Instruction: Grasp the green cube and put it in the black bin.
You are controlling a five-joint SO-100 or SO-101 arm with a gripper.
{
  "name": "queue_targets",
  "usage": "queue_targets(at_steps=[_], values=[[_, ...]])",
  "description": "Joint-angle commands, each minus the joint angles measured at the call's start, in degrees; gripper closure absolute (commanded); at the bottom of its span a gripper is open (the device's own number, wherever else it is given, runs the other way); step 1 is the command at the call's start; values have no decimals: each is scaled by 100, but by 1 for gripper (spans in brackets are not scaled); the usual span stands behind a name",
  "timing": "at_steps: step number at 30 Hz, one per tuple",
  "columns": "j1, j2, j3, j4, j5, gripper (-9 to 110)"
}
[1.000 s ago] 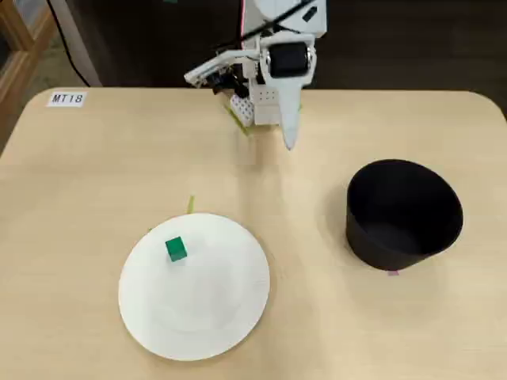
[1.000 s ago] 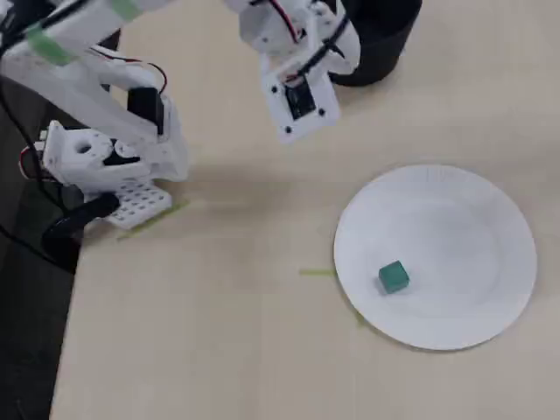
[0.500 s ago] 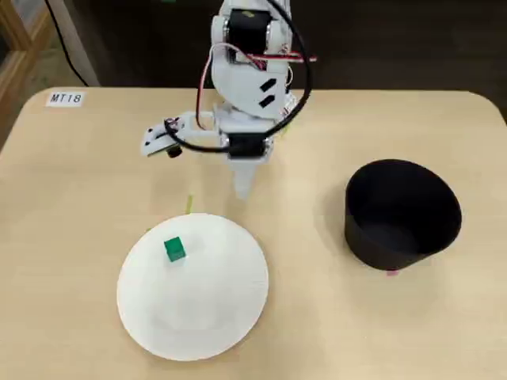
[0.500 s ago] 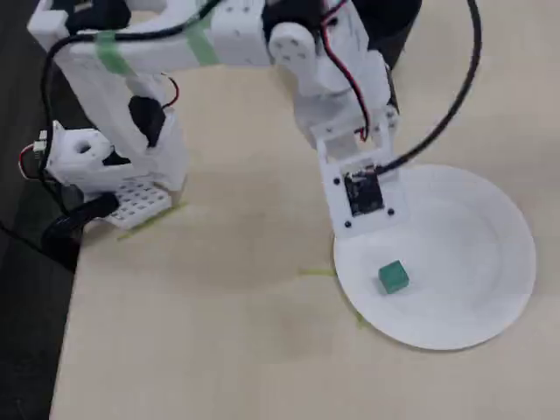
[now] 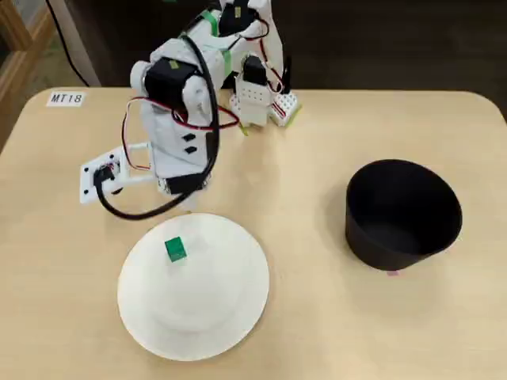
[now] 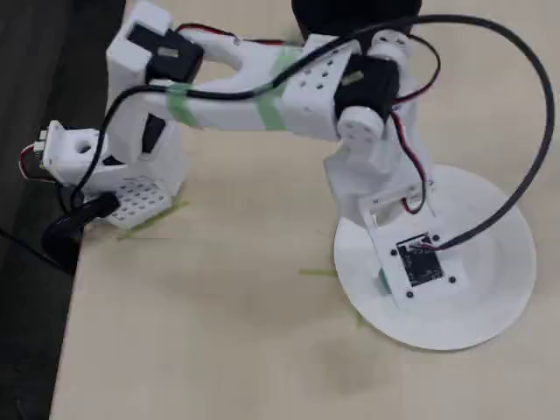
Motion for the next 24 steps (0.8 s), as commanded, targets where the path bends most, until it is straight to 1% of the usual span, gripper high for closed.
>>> queue_targets(at_steps=[1, 7, 9, 13, 21, 24], values=[[149, -79, -246, -79, -105, 102], [237, -396, -281, -114, -220, 101], [299, -466, -281, -123, -220, 98], [343, -554, -246, -185, -325, 87], [554, -870, -246, -431, -431, 79], [571, -949, -246, -545, -431, 79]])
